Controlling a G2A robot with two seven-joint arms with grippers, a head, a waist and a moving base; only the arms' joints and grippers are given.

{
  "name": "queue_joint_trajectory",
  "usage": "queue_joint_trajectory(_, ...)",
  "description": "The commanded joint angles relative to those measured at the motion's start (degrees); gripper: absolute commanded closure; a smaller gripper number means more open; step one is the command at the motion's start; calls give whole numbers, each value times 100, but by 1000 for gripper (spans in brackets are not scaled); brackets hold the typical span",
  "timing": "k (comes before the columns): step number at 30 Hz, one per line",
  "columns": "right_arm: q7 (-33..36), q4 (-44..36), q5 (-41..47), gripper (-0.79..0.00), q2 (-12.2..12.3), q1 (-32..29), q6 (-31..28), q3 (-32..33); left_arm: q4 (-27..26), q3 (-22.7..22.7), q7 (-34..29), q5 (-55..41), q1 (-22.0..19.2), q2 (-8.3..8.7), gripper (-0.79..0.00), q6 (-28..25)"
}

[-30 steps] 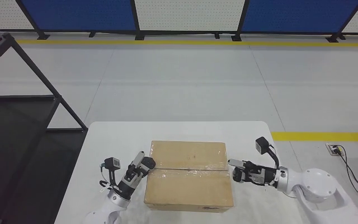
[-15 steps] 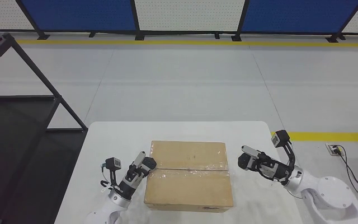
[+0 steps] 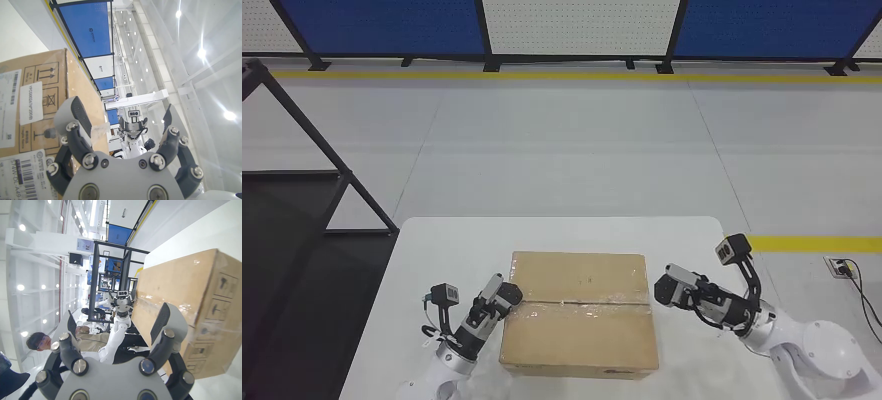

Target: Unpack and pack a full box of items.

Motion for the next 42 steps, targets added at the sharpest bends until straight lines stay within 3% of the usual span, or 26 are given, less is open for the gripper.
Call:
queue_joint_trajectory(1, -99, -86, 0, -785, -35, 123, 77, -193, -8, 8, 15, 10, -7, 1, -785, 14)
queue_joint_trajectory(5, -150, -129, -112, -785, -103, 448, 454, -630, -19, 27, 41, 16, -24, 3, -785, 37)
queue_joint_trajectory(18, -180, -306, -296, -785, -131, 482, 641, -849, -38, 50, 126, 53, -23, 12, -785, 28)
queue_joint_trajectory(31, -724, 290, -777, -785, -550, 1796, 1597, -2511, -54, 54, 124, 51, -14, 26, -785, 32)
queue_joint_trajectory(42, -700, 853, -931, -785, -735, 2110, 1704, -2911, -52, 51, 103, 9, -25, 37, -785, 17)
